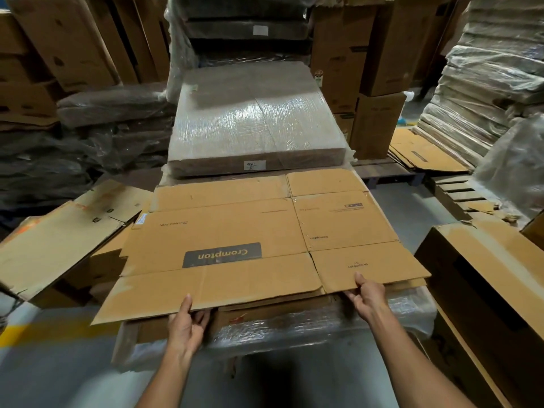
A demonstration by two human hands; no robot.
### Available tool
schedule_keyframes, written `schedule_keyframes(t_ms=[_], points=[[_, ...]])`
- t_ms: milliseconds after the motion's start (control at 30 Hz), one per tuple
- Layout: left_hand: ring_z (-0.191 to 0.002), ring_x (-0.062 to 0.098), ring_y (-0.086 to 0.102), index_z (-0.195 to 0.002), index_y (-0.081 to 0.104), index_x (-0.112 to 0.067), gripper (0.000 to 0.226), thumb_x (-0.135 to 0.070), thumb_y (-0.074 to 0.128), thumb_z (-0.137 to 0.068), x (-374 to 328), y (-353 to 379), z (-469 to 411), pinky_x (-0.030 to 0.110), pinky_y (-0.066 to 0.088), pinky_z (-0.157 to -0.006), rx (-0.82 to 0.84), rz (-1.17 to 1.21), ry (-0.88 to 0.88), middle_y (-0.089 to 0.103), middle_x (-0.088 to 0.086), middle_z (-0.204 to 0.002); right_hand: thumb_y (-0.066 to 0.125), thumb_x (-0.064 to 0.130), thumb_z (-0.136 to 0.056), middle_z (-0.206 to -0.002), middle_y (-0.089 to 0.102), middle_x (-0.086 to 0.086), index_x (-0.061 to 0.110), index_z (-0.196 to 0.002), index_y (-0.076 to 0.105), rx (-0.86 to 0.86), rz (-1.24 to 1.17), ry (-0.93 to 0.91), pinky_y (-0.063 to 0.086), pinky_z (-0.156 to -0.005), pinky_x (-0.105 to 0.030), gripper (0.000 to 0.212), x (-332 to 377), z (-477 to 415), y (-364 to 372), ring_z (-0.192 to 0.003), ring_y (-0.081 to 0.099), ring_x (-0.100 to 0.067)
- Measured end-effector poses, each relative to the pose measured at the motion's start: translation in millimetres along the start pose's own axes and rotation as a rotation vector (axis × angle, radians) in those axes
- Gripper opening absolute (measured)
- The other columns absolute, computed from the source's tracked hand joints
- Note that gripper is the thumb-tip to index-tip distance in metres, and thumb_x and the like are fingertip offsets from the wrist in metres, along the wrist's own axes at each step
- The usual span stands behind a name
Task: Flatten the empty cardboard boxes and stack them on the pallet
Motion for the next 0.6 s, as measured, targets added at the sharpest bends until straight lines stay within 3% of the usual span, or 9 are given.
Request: schedule_keyframes(t_ms=[67,167,233,300,400,467,533,600], points=[[-0.113,0.035,0.050,-0.098,0.055,-0.007,0.005,-0.010,0.055,-0.103,5.9,2.4,-0.2,0.046,0.054,-0.099,0.027,-0.004,-0.047,0.051,0.016,-0.118,0.049,-0.003,-0.103,-0.130,0.057,-0.022,-0.001,-0.137,0.047,-0.003,0.028,0.023,0.054,-0.094,-0.060,0.034,-1.5,-4.3,-1.5,-0.111,0.058,-0.035],[-0.114,0.034,0.053,-0.093,0.054,0.001,0.010,0.001,0.052,-0.102,13.2,2.2,-6.2,0.048,0.053,-0.098,0.038,-0.049,-0.105,0.056,0.019,-0.110,0.049,-0.005,-0.103,-0.112,0.061,-0.020,-0.001,-0.111,0.055,0.000,0.101,0.036,0.064,-0.063,-0.041,0.011,1.3,-5.4,-0.7,-0.095,0.063,-0.031],[-0.118,0.034,0.053,-0.094,0.053,0.004,0.009,0.006,0.050,-0.101,17.3,-1.7,-10.3,0.050,0.049,-0.103,0.016,-0.072,-0.128,0.057,0.020,-0.111,0.051,-0.007,-0.101,-0.117,0.061,-0.020,-0.002,-0.122,0.055,-0.014,0.126,0.004,0.062,-0.079,-0.043,0.022,3.8,-12.8,-3.3,-0.102,0.062,-0.031],[-0.112,0.034,0.057,-0.094,0.052,0.005,0.009,0.007,0.047,-0.101,22.1,-6.0,-12.7,0.050,0.052,-0.099,-0.014,-0.083,-0.133,0.059,0.018,-0.106,0.053,-0.009,-0.099,-0.127,0.060,-0.021,-0.005,-0.133,0.052,-0.039,0.152,-0.024,0.054,-0.098,-0.051,0.035,5.6,-22.3,-8.1,-0.113,0.060,-0.032],[-0.086,0.026,0.063,-0.094,0.053,0.006,0.009,0.007,0.048,-0.101,26.8,-11.2,-15.9,0.047,0.056,-0.095,-0.076,-0.133,-0.128,0.062,0.012,-0.094,0.058,-0.007,-0.097,-0.131,0.061,-0.024,-0.006,-0.134,0.053,-0.064,0.174,0.002,0.055,-0.097,-0.052,0.037,2.0,-27.9,-13.0,-0.118,0.061,-0.034],[-0.075,0.028,0.068,-0.096,0.056,0.009,0.006,0.004,0.053,-0.100,27.7,-15.8,-20.0,0.039,0.063,-0.074,-0.109,-0.176,-0.132,0.067,0.013,-0.084,0.062,-0.004,-0.096,-0.127,0.063,-0.022,-0.003,-0.130,0.056,-0.070,0.198,0.011,0.058,-0.086,-0.046,0.035,0.2,-28.0,-14.4,-0.118,0.061,-0.034],[-0.073,0.030,0.072,-0.092,0.058,0.009,0.010,0.002,0.057,-0.098,26.5,-20.2,-23.4,0.032,0.060,-0.049,-0.139,-0.235,-0.133,0.070,0.018,-0.080,0.063,-0.003,-0.096,-0.121,0.065,-0.021,-0.003,-0.119,0.061,-0.076,0.232,0.016,0.063,-0.071,-0.043,0.024,-2.2,-26.5,-15.7,-0.116,0.063,-0.035],[-0.059,0.028,0.071,-0.091,0.061,0.009,0.014,-0.002,0.057,-0.099,26.1,-22.8,-27.3,0.027,0.054,-0.038,-0.155,-0.344,-0.133,0.071,0.023,-0.075,0.060,-0.007,-0.096,-0.118,0.065,-0.022,-0.002,-0.106,0.061,-0.077,0.251,0.022,0.064,-0.057,-0.041,0.011,-6.8,-25.3,-17.1,-0.114,0.063,-0.037]])
Point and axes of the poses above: each hand's wrist, its own z-axis away from the middle knuckle, its own y-axis out of the palm, x = y × z, the point moved 8 cm from there along -z, towards the middle knuckle
